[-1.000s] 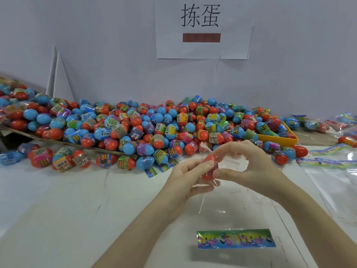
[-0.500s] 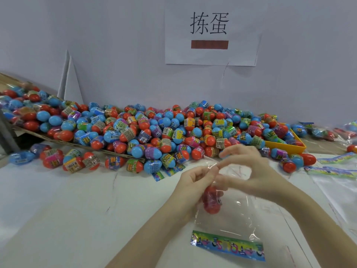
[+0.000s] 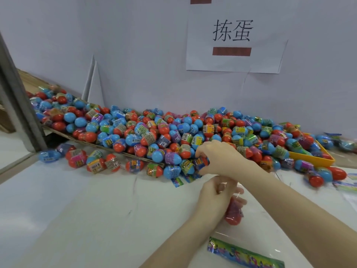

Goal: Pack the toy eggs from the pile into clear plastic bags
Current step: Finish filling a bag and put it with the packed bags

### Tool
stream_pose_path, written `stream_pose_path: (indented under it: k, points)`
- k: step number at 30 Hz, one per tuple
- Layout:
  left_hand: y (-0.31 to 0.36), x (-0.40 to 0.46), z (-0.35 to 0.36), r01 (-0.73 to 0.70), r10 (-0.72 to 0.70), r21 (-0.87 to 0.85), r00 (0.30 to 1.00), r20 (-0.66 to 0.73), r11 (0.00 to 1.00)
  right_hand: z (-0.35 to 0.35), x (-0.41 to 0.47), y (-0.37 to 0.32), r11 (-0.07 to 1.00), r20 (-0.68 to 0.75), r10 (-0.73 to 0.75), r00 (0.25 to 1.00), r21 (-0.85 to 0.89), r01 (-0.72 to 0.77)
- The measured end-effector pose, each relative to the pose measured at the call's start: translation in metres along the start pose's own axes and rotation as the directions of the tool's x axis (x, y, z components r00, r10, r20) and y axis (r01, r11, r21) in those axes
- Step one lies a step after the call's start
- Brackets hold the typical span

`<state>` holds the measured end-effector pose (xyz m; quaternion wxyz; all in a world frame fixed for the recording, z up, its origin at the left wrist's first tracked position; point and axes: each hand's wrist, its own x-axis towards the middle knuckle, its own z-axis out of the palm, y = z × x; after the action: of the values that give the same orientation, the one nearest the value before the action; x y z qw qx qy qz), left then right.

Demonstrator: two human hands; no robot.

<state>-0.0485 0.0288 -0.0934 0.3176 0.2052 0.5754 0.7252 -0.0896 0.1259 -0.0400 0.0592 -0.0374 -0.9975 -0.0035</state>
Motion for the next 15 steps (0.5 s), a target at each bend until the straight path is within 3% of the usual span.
stream_pose_path:
  k: [3,6,7,9,12,15]
  points:
    - [-0.002,0.000,0.000,-0.014,0.013,0.038,1.000,0.022,0.999,0.002,-0.003,0.002,0.998,0.004,-0.042,0.999,-0.043,0.042]
    - [0.001,-0.002,0.000,-0.007,0.005,0.054,0.999,0.033,0.999,-0.006,-0.013,0.013,0.998,-0.127,-0.063,0.990,-0.031,0.059]
    - [0.001,-0.002,0.001,-0.007,0.005,0.052,0.999,0.036,0.999,-0.011,-0.017,0.018,0.999,-0.177,-0.049,0.983,0.013,0.053]
    - [0.003,-0.003,0.002,-0.001,0.000,0.017,0.999,0.032,1.000,-0.024,-0.031,0.026,0.949,-0.274,0.044,0.961,0.313,0.046]
    - [0.004,-0.004,0.002,0.017,-0.016,-0.053,1.000,0.024,0.998,-0.041,-0.063,0.028,0.568,-0.295,0.257,0.920,0.816,0.103]
    - [0.003,-0.004,0.000,0.032,-0.030,-0.064,0.999,0.041,0.997,-0.041,-0.091,0.030,0.173,-0.179,0.354,0.918,0.977,0.124]
